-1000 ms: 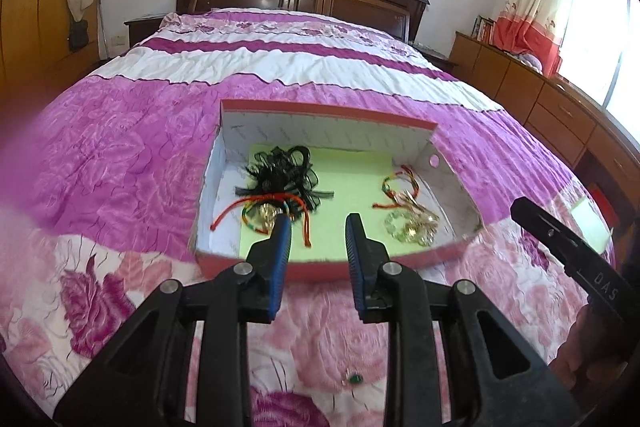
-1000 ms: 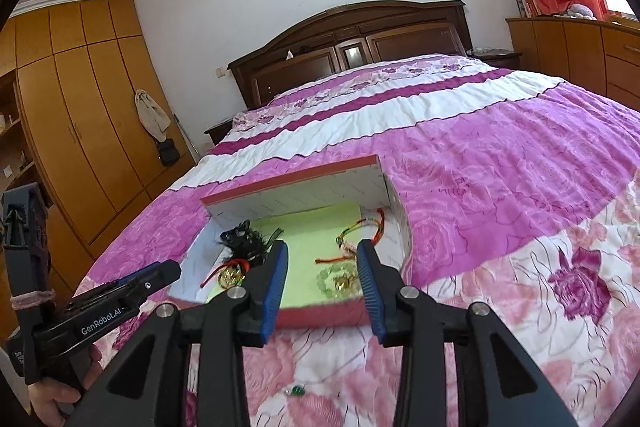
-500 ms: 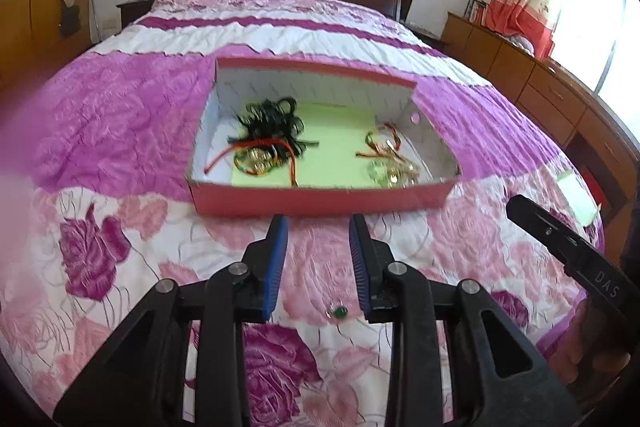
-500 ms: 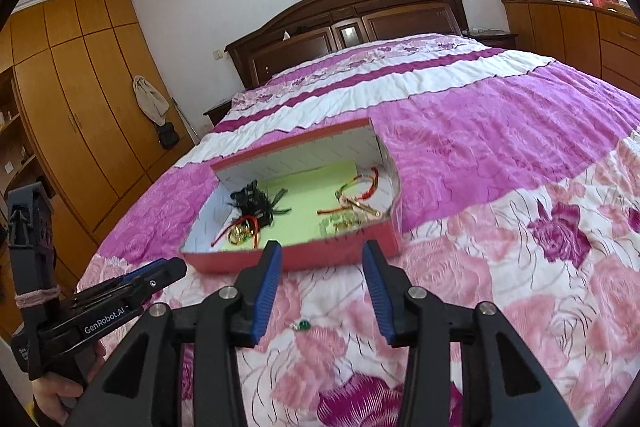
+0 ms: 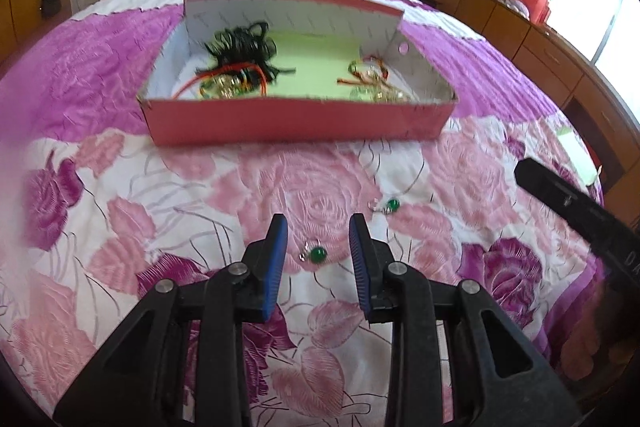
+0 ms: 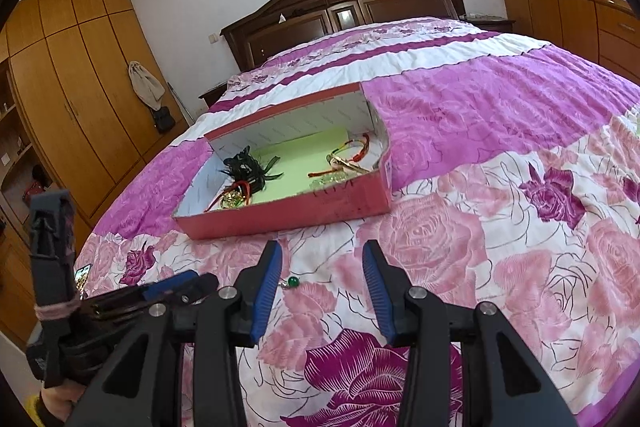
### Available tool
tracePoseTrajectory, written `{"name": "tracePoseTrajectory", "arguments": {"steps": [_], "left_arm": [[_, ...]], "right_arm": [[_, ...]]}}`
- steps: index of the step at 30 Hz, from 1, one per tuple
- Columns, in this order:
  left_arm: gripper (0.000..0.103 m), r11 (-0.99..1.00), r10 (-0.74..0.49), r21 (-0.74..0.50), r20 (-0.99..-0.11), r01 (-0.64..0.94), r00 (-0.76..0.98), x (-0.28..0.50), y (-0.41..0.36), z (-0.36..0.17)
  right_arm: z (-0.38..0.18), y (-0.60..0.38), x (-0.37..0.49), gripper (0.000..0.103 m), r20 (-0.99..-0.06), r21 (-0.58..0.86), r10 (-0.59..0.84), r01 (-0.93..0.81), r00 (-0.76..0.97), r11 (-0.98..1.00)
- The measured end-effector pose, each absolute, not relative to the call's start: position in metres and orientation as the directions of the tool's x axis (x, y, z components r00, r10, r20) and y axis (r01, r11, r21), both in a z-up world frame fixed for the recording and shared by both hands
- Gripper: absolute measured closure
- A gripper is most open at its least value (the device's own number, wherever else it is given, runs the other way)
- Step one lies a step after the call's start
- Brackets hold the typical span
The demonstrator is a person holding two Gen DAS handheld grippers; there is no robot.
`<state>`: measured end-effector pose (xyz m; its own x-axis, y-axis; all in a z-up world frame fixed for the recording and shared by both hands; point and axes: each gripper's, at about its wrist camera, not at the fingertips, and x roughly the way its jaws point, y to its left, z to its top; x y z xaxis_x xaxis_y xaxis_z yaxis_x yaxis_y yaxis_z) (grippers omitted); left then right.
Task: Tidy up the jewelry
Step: 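Close left tool on a green bead earring while right tool grasps the other one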
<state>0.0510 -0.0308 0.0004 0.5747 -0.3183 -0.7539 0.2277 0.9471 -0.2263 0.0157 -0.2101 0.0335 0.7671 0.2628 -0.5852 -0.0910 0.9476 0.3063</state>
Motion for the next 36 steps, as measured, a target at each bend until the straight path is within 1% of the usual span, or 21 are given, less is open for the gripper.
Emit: {"name": "tracePoseTrajectory", "arguments": {"steps": [11, 14, 16, 18, 27, 32, 36], "left_arm": [[0.08, 0.946, -0.32, -0.233, -0.794, 0.227, 0.518, 0.054, -0.035, -0.022], [0.082, 0.948, -0.311, -0.22, -0.799, 0.231, 0.515, 0.055, -0.037, -0.026], [0.09, 0.95, -0.301, -0.207, -0.803, 0.233, 0.515, 0.055, -0.038, -0.028], [0.096, 0.95, -0.302, -0.205, -0.803, 0.237, 0.514, 0.055, -0.039, -0.029], [0.096, 0.945, -0.323, -0.231, -0.775, 0.232, 0.543, 0.052, -0.03, -0.017], [0.096, 0.956, -0.292, -0.209, -0.748, 0.206, 0.595, 0.052, -0.018, -0.003], [0.096, 0.968, -0.249, -0.18, -0.747, 0.172, 0.616, 0.055, -0.009, -0.002]], "right_arm": [[0.024, -0.213, 0.017, 0.057, -0.602, 0.321, 0.269, -0.08, 0.752, 0.944], [0.022, -0.212, 0.017, 0.057, -0.604, 0.32, 0.27, -0.082, 0.75, 0.944], [0.022, -0.211, 0.017, 0.057, -0.607, 0.318, 0.27, -0.083, 0.747, 0.944], [0.021, -0.211, 0.017, 0.057, -0.61, 0.319, 0.271, -0.083, 0.744, 0.944], [0.019, -0.208, 0.017, 0.057, -0.621, 0.308, 0.267, -0.084, 0.737, 0.948], [0.017, -0.199, 0.021, 0.057, -0.638, 0.291, 0.27, -0.099, 0.721, 0.952], [0.014, -0.185, 0.026, 0.057, -0.656, 0.279, 0.278, -0.117, 0.702, 0.953]]}}
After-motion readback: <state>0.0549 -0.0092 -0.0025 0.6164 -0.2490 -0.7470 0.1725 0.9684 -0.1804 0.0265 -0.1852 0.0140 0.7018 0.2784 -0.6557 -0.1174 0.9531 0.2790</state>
